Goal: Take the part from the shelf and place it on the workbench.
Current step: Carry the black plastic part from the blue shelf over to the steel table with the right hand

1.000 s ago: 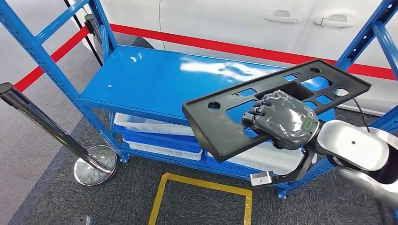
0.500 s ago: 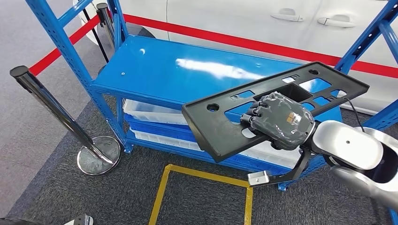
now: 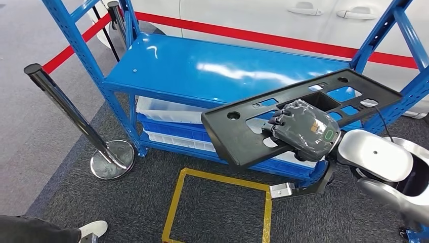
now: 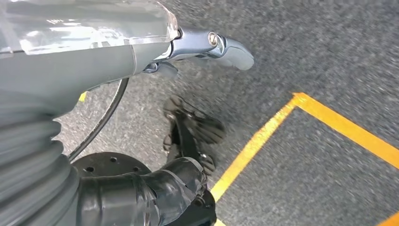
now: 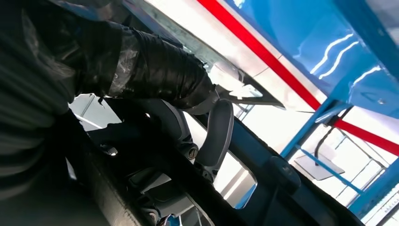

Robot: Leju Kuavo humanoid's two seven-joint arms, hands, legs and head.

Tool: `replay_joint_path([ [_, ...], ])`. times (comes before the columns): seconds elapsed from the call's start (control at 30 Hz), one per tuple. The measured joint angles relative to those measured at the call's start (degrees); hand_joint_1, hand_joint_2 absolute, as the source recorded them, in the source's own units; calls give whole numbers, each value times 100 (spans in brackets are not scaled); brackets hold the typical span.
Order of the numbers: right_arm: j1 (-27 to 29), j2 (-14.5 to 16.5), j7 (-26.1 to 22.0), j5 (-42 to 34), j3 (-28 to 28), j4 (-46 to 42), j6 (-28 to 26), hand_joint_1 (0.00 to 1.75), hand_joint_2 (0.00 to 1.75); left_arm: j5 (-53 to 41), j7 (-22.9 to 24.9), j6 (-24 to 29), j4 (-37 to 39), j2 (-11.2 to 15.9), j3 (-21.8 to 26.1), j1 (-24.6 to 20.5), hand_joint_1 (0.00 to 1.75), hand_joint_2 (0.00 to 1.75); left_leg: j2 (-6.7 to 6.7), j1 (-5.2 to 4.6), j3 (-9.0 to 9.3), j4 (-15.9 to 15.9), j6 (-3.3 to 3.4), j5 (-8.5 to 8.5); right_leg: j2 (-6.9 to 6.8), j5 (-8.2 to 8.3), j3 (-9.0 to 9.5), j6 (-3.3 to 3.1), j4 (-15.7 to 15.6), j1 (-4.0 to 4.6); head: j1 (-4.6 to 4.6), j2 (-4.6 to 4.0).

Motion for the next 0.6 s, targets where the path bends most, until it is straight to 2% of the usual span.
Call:
replay_joint_path([
  [0.03, -1, 5, 7, -1, 8, 5, 1, 175, 175, 1, 1, 2, 0, 2, 0, -3, 0, 175, 3, 22, 215, -217, -24, 169, 0, 39, -104, 33, 59, -17, -1, 0],
  [0.07, -4, 14, 11, -1, 11, 7, 2, 175, 175, 1, 1, 4, 0, 3, -1, -10, 0, 175, 4, 35, 492, -574, -45, 222, 0, 69, -202, 68, 128, -27, -4, 0],
  [0.1, -9, 22, 18, -1, 12, 12, 3, 175, 175, 1, 1, 7, 0, 3, -2, -17, 0, 175, -2, 34, 749, -952, -35, 175, 0, 95, -279, 103, 197, -29, -5, 1],
  [0.13, -15, 32, 24, -1, 12, 18, 4, 175, 175, 0, 2, 8, 0, 3, -3, -23, 0, 175, -6, 27, 919, -1237, -11, 88, -1, 124, -328, 140, 248, -24, -4, 1],
  [0.17, -25, 48, 28, -1, 12, 26, 8, 175, 175, -1, 4, 13, 0, 3, -4, -29, 0, 175, -12, 10, 1002, -1406, 28, 0, -2, 164, -356, 179, 270, -19, -6, 1],
  [0.23, -38, 83, 29, -1, 16, 44, 23, 175, 175, -8, 6, 25, 1, 0, -3, -32, 0, 175, -4, -2, 953, -1455, 142, 43, -1, 240, -373, 258, 257, -33, -4, -1],
  [0.27, -43, 96, 27, -1, 22, 51, 30, 175, 175, -14, 5, 30, 1, -2, -3, -37, 0, 175, 8, 0, 920, -1465, 199, 105, 5, 176, -399, 290, 285, -48, 1, 0],
  [0.3, -45, 102, 26, -1, 32, 56, 34, 175, 175, -20, 3, 32, 2, -4, -2, -42, 0, 175, 20, 5, 868, -1481, 254, 178, 14, 1, -445, 314, 396, -58, 5, -1],
  [0.33, -45, 103, 26, 2, 46, 62, 37, 175, 175, -26, 2, 32, 2, -6, -1, -46, 0, 175, 32, 9, 798, -1492, 297, 257, 23, -272, -513, 333, 620, -66, 13, 0],
  [0.37, -47, 104, 27, 5, 66, 68, 38, 175, 175, -31, 2, 32, 2, -6, 2, -49, 0, 175, 33, -1, 720, -1491, 322, 332, 31, -588, -591, 348, 941, -64, 19, 1],
  [0.4, -46, 107, 31, 10, 89, 76, 40, 175, 175, -37, 2, 33, 2, -6, 5, -49, 0, 175, 34, -12, 627, -1486, 339, 402, 35, -835, -660, 358, 1308, -64, 21, 1],
  [0.43, -46, 112, 36, 14, 118, 86, 46, 175, 175, -46, 3, 34, 2, -6, 10, -49, 0, 175, 34, -27, 535, -1478, 345, 469, 38, -955, -691, 362, 1623, -63, 24, 1],
  [0.47, -45, 120, 40, 16, 144, 97, 56, 175, 175, -57, 3, 34, 2, -7, 14, -51, 0, 175, 35, -42, 445, -1469, 347, 531, 40, -940, -656, 354, 1802, -60, 23, 0],
  [0.5, -45, 131, 45, 15, 164, 107, 67, 175, 175, -68, 3, 34, 2, -7, 17, -54, 0, 175, 35, -57, 360, -1459, 346, 590, 44, -816, -530, 333, 1791, -55, 24, 0],
  [0.53, -47, 143, 50, 12, 177, 116, 75, 175, 175, -79, 3, 33, 2, -9, 20, -56, 0, 175, 34, -73, 285, -1452, 343, 646, 51, -659, -304, 295, 1577, -39, 23, 0],
  [0.57, -54, 151, 53, 8, 181, 122, 77, 175, 175, -90, 3, 30, 3, -15, 22, -58, 0, 175, 33, -81, 226, -1447, 339, 699, 60, -587, 4, 232, 1200, -12, 21, 0],
  [0.6, -64, 156, 55, 2, 181, 126, 73, 175, 175, -103, 2, 24, 3, -23, 23, -59, 0, 175, 30, -93, 181, -1443, 325, 749, 66, -595, 321, 169, 749, 16, 19, 1],
])
